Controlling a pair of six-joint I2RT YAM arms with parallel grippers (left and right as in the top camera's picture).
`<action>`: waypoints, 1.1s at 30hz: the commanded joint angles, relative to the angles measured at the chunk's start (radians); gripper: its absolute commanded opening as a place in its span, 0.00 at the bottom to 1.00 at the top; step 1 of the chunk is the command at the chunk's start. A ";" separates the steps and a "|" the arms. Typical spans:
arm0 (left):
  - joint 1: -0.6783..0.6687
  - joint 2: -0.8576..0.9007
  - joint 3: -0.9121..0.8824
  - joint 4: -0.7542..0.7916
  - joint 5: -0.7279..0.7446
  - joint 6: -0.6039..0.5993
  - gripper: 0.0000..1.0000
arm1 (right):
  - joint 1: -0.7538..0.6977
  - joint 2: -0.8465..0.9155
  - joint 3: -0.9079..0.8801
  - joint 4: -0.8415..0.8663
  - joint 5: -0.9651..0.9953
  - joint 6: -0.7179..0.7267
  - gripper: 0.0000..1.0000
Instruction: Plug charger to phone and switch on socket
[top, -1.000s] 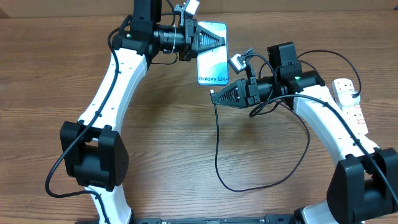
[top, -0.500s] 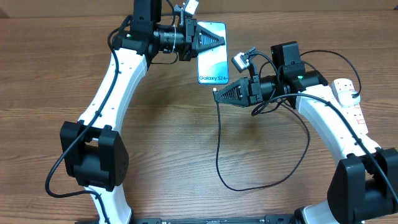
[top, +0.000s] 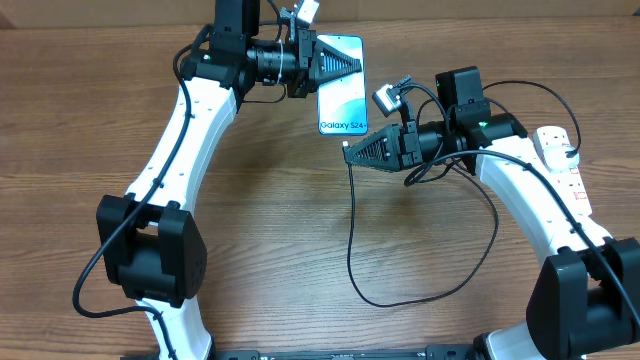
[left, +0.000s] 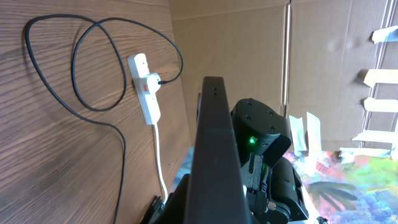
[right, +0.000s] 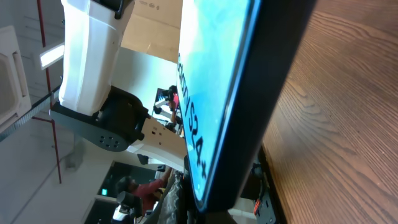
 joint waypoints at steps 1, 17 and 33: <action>-0.008 -0.011 0.003 0.007 0.016 -0.010 0.04 | -0.003 -0.008 0.010 0.001 -0.009 0.004 0.04; -0.008 -0.011 0.003 0.007 0.016 -0.010 0.04 | -0.003 -0.008 0.010 0.001 -0.009 0.004 0.04; -0.008 -0.011 0.003 0.007 -0.002 -0.010 0.04 | -0.003 -0.008 0.010 0.001 -0.009 0.003 0.04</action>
